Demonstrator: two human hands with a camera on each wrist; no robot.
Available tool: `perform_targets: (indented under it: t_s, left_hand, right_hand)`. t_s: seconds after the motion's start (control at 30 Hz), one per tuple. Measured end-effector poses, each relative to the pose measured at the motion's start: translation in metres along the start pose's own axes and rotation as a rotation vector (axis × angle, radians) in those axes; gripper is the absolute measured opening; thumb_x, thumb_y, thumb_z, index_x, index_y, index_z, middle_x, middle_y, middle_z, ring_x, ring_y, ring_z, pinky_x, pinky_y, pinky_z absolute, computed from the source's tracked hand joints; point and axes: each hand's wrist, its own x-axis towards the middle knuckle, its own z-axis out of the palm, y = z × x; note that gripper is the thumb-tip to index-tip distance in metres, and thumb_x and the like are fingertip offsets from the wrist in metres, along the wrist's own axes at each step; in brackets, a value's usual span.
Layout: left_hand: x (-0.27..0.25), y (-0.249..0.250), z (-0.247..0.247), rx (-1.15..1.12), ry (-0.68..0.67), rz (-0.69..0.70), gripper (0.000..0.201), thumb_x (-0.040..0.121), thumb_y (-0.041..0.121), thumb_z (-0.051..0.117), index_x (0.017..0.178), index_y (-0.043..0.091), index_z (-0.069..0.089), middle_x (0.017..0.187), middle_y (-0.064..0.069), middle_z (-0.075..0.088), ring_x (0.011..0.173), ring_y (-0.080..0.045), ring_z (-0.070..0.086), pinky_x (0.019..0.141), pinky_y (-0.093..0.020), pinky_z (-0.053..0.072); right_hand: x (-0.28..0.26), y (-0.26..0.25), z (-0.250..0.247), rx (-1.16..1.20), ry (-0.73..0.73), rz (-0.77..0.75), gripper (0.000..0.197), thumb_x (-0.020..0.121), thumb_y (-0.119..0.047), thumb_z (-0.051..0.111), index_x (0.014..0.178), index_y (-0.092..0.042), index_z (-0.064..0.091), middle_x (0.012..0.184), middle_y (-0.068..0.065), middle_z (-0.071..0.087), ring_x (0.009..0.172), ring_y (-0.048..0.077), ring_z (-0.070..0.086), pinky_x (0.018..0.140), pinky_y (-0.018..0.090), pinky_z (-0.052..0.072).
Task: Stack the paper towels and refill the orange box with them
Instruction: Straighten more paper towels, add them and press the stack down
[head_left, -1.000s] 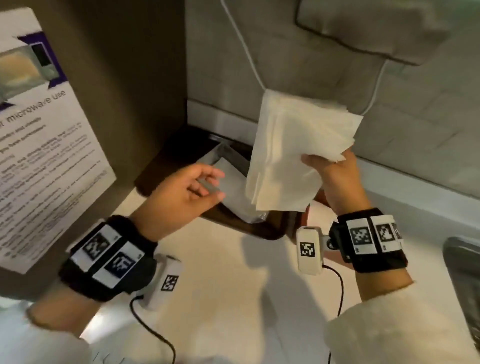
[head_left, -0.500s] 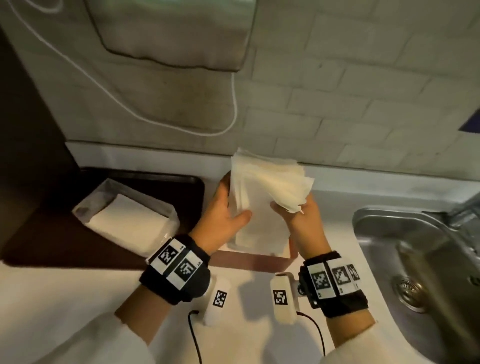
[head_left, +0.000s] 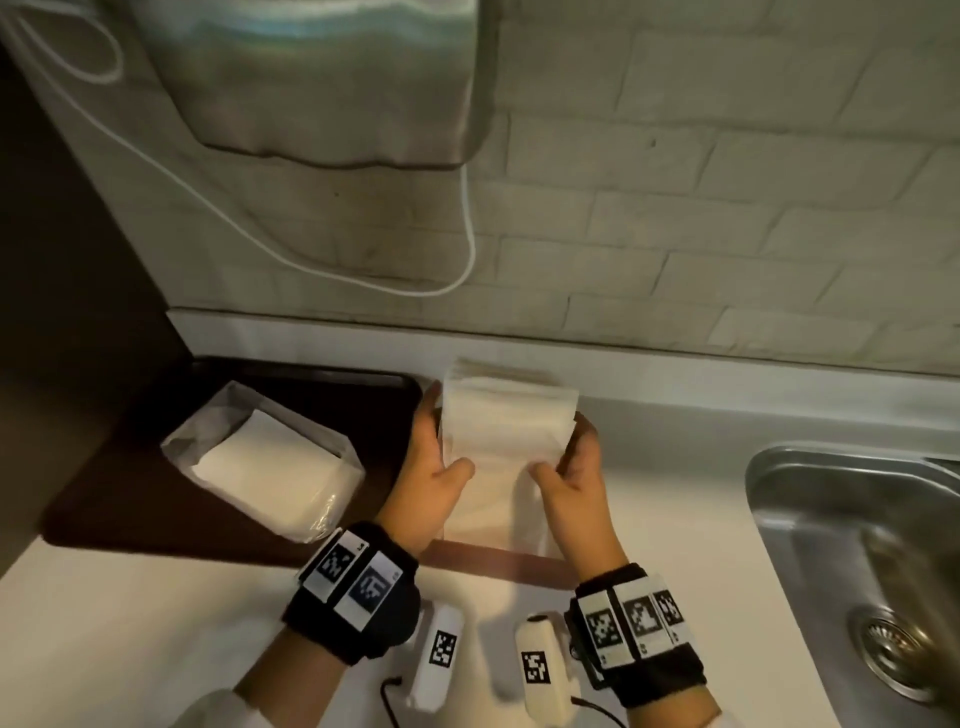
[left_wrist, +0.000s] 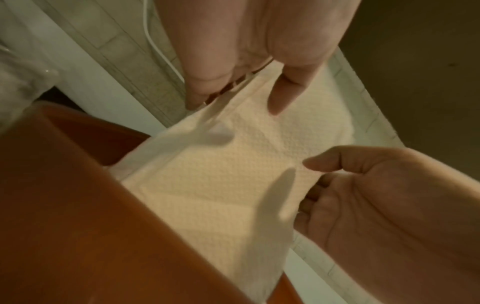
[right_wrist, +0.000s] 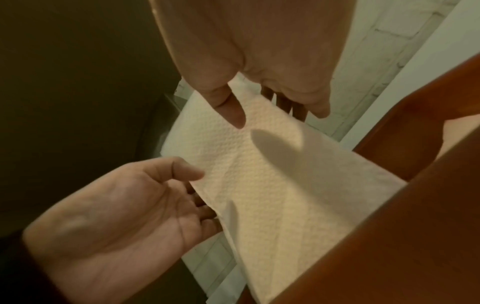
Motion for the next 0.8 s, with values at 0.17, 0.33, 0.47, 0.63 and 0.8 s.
perform_targets:
  t_s: [0.17, 0.33, 0.47, 0.63, 0.8]
  left_hand:
    - [-0.006, 0.0, 0.003, -0.019, 0.056, 0.058, 0.071, 0.069, 0.01, 0.043, 0.135, 0.023, 0.023, 0.135, -0.007, 0.042, 0.123, -0.012, 0.043, 0.107, -0.03, 0.037]
    - [-0.013, -0.014, 0.003, 0.053, 0.061, 0.055, 0.069, 0.077, 0.013, 0.04, 0.138, 0.022, 0.012, 0.144, 0.0, 0.028, 0.132, -0.006, 0.029, 0.108, -0.009, 0.022]
    - [-0.009, -0.015, -0.005, -0.029, 0.049, 0.068, 0.07, 0.072, 0.005, 0.039, 0.133, 0.031, 0.017, 0.136, 0.002, 0.038, 0.127, -0.01, 0.037, 0.107, -0.018, 0.031]
    - [-0.006, -0.018, -0.007, -0.005, 0.001, 0.036, 0.065, 0.074, 0.012, 0.044, 0.13, 0.031, 0.016, 0.139, -0.009, 0.037, 0.13, -0.019, 0.037, 0.111, -0.031, 0.031]
    - [-0.005, -0.017, -0.007, -0.013, 0.021, 0.08, 0.074, 0.075, 0.009, 0.048, 0.135, 0.033, 0.012, 0.135, 0.004, 0.04, 0.121, 0.005, 0.043, 0.103, -0.012, 0.035]
  right_hand:
    - [-0.01, -0.016, 0.011, 0.058, -0.037, -0.076, 0.046, 0.085, 0.004, 0.048, 0.127, -0.007, 0.034, 0.111, -0.001, 0.054, 0.094, -0.006, 0.056, 0.077, 0.004, 0.046]
    - [-0.021, -0.009, 0.023, -0.003, -0.009, -0.099, 0.057, 0.08, -0.01, 0.049, 0.133, -0.016, 0.029, 0.117, -0.017, 0.046, 0.103, -0.02, 0.046, 0.091, 0.003, 0.038]
    - [-0.017, -0.011, 0.023, -0.009, 0.03, -0.089, 0.052, 0.087, 0.001, 0.05, 0.132, -0.014, 0.029, 0.111, -0.018, 0.047, 0.095, -0.024, 0.047, 0.081, -0.001, 0.039]
    - [-0.017, -0.007, 0.02, -0.041, 0.007, -0.057, 0.046, 0.087, 0.006, 0.048, 0.129, -0.001, 0.031, 0.099, -0.017, 0.044, 0.083, -0.031, 0.045, 0.069, -0.005, 0.038]
    - [-0.019, 0.002, 0.016, 0.0, 0.067, -0.068, 0.054, 0.084, -0.012, 0.057, 0.13, -0.011, 0.029, 0.11, -0.012, 0.05, 0.094, -0.017, 0.053, 0.075, 0.004, 0.045]
